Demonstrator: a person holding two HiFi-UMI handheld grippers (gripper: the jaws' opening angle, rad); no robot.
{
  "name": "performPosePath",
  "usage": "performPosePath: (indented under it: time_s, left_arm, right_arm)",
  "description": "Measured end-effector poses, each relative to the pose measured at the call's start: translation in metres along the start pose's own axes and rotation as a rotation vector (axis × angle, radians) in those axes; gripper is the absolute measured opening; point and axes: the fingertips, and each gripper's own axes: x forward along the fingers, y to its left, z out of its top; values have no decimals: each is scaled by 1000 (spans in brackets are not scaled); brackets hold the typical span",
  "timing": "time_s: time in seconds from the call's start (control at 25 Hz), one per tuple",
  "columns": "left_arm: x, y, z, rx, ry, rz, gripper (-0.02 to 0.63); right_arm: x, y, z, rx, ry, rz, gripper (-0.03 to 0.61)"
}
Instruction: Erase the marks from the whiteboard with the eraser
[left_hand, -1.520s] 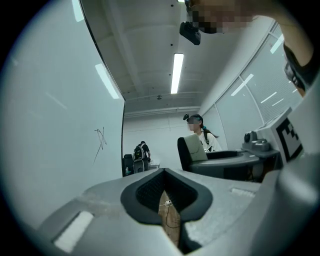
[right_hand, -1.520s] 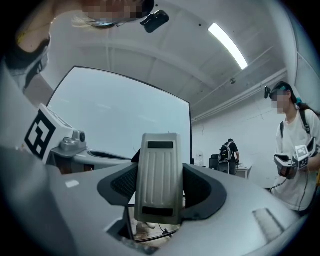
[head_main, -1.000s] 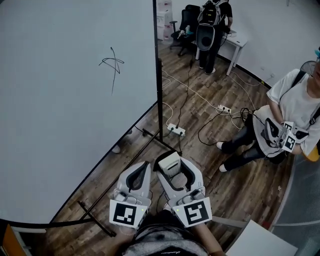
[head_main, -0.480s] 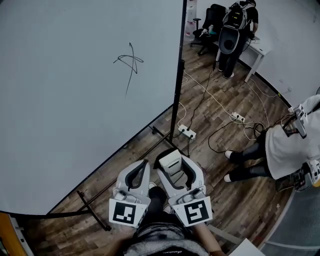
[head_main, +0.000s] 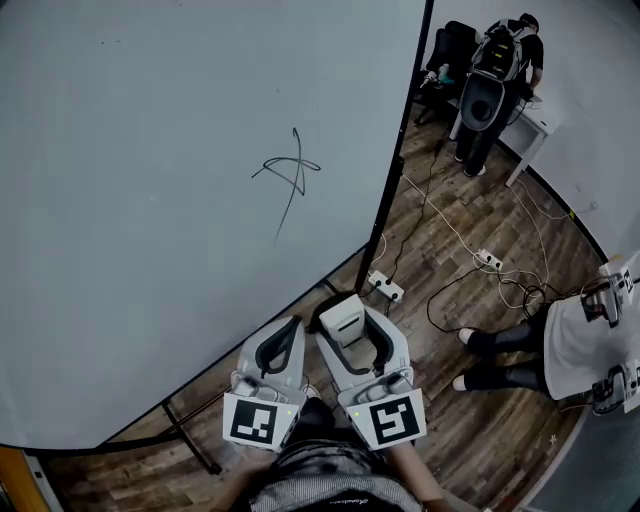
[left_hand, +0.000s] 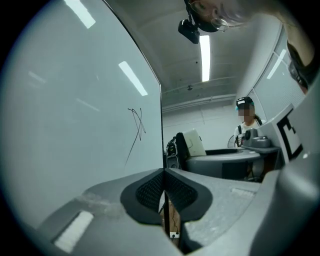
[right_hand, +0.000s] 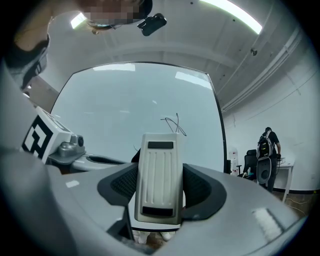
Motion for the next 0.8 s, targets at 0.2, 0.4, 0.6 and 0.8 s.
performPosePath:
  time_s: [0.2, 0.4, 0.6, 0.8]
  left_arm:
    - [13, 36, 5, 21, -21, 25, -2]
    - [40, 75, 0, 12, 7, 71, -2]
    - [36, 80, -9, 12, 43, 150, -2]
    - [56, 98, -10, 17, 36, 260, -2]
  right_arm:
    - [42, 3, 1, -8, -13, 31, 264]
    - [101, -12, -7, 4, -1, 75, 262]
    - [119, -21, -4, -2, -8, 144, 262]
    - [151, -38, -1, -22, -40, 226, 262]
